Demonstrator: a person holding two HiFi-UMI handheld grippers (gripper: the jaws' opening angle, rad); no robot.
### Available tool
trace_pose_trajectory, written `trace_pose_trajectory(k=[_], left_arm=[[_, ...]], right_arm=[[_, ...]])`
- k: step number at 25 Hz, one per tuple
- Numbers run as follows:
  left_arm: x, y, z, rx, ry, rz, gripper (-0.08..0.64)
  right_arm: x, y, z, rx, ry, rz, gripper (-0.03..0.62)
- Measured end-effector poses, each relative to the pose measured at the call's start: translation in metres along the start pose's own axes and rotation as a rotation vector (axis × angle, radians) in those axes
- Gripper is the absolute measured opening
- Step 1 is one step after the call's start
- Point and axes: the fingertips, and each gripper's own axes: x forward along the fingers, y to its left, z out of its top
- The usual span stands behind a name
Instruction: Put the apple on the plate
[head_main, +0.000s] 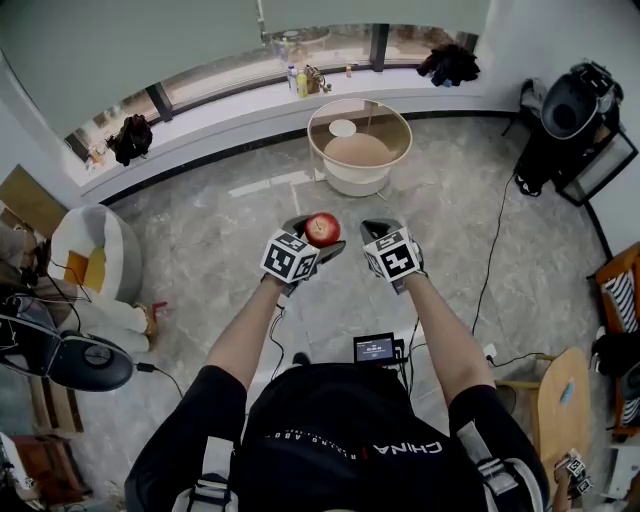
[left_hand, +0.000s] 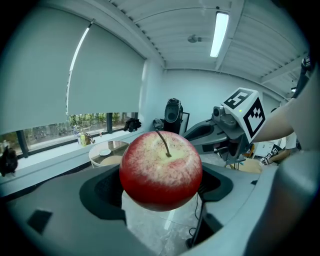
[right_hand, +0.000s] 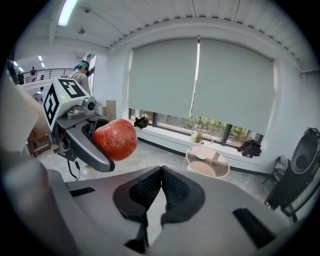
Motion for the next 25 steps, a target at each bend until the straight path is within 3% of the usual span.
trace_pose_trajectory(k=[10,16,25], left_arm=[[0.014,-0.02,-0.005,0.022,0.012,0.008,0.428],[0.03,-0.029,0.001,-0.011,0.003,0.028,0.428],[0.054,-0.033,-0.005,0.007,0.06,0.057,0.428]], right_arm=[[-0.009,-0.015,-0.02,-0.036,0.018,-0.004,0.028],[-0.021,-0.034,-0.03,-0.018,0.004,0.018,0.028],[-0.012,-0.071,-0.049,0.017,0.017,0.046,0.028]])
